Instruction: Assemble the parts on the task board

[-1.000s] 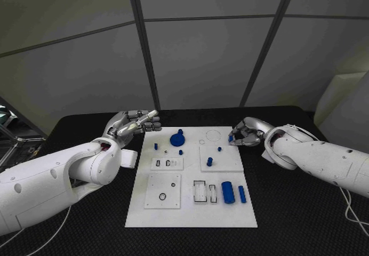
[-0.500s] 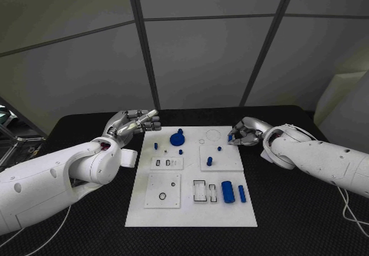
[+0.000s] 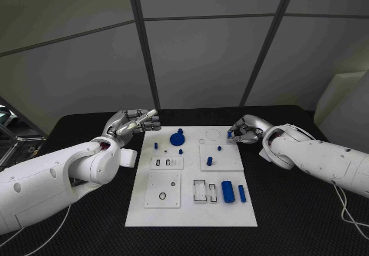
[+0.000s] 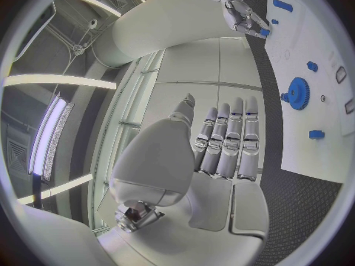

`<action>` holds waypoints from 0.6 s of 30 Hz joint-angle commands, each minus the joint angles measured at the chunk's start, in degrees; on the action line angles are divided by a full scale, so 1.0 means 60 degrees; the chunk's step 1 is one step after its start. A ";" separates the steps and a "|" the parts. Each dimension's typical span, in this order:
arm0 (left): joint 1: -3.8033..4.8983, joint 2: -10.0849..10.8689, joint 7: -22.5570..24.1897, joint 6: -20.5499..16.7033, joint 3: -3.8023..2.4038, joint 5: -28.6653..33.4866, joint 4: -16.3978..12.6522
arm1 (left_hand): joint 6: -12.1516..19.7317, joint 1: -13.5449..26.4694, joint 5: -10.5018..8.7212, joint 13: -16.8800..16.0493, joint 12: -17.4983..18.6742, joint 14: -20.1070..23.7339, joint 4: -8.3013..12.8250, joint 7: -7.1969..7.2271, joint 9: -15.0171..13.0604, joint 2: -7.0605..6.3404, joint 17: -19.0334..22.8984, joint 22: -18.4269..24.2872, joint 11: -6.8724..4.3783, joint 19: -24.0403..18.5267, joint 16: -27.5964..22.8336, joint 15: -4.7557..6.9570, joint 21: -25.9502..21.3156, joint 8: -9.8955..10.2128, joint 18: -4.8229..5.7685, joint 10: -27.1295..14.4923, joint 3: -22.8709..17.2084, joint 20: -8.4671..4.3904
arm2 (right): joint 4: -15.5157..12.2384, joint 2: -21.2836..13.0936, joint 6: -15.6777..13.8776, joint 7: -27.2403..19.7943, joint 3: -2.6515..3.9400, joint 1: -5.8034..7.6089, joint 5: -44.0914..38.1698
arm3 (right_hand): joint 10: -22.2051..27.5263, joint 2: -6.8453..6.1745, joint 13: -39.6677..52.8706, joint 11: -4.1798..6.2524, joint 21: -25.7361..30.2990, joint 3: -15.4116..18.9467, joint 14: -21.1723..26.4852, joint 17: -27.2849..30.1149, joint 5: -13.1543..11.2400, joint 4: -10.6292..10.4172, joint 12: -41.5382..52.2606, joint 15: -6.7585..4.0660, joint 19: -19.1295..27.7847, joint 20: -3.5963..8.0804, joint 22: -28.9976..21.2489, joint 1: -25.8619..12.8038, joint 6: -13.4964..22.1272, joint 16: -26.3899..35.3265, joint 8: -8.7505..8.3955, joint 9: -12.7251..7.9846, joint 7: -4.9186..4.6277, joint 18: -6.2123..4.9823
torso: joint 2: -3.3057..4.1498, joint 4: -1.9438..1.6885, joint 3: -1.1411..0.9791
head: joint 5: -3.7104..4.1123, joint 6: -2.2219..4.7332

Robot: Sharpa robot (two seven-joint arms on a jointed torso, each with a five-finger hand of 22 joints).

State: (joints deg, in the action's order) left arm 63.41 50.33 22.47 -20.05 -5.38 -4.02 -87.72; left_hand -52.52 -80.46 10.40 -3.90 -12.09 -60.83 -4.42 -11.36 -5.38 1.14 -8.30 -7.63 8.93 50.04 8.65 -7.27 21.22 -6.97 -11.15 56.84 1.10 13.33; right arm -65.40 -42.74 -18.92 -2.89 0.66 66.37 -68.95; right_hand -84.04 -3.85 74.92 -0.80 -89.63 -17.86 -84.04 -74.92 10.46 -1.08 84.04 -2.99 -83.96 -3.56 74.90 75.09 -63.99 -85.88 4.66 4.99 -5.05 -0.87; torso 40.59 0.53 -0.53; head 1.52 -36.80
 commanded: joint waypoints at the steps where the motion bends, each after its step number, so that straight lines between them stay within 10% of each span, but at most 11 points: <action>1: 0.0012 0.0011 0.0031 0.0094 -0.0009 -0.0057 0.0002 | -0.0006 -0.0038 0.0031 0.0010 0.0079 0.0055 0.0081 -0.0083 -0.0001 0.0088 -0.0020 0.0019 0.0072 -0.0029 -0.0062 -0.0013 -0.0040 0.0067 0.0130 -0.0016 -0.0019 0.0011 | -0.0377 -0.0142 -0.0700 -0.0124 0.0010 0.0021 0.0694 | -0.0485 0.0214 0.1565 0.0082 -0.0061 -0.0053 -0.0706 -0.1170 0.0059 0.0037 0.0055 -0.0090 -0.1007 0.0083 0.2516 0.0031 -0.0106 -0.0059 0.0059 0.0073 0.0033 0.0145 | -0.0016 0.0009 0.0003 | -0.0008 0.0013; 18: 0.0013 -0.0068 0.0031 0.0101 -0.0008 -0.0057 0.0154 | -0.0008 -0.0049 0.0031 0.0009 0.0085 0.0054 0.0094 -0.0081 -0.0002 0.0089 -0.0023 0.0021 0.0071 -0.0029 -0.0066 -0.0013 -0.0040 0.0071 0.0130 -0.0014 -0.0021 0.0011 | -0.2827 0.0020 -0.0765 0.1209 0.0185 0.0035 -0.0535 | -0.0489 0.0224 0.1572 0.0084 -0.0061 -0.0026 -0.0708 -0.1178 -0.0011 0.0070 0.0059 -0.0097 -0.1007 0.0100 0.2516 -0.0117 -0.0131 -0.0062 0.0019 0.0096 0.0032 0.0145 | -0.0154 -0.0025 0.0054 | -0.0168 -0.0053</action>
State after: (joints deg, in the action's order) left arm 63.40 50.02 22.44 -20.05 -5.38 -4.06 -86.94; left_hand -52.52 -80.69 10.40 -3.91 -11.73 -60.83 -4.25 -11.36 -5.38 1.37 -8.37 -7.57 8.93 50.04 8.65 -7.27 21.22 -6.75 -11.15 56.84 0.93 13.32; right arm -81.69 -43.19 -23.00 1.03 1.71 66.50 -67.63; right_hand -84.04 -2.64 74.92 -0.80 -89.63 -17.98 -83.84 -74.91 10.62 -0.92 84.04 -3.19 -84.16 -3.36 74.90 74.65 -64.12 -85.88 4.64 5.28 -5.18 -0.87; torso 39.86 0.49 -0.25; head 0.77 -37.03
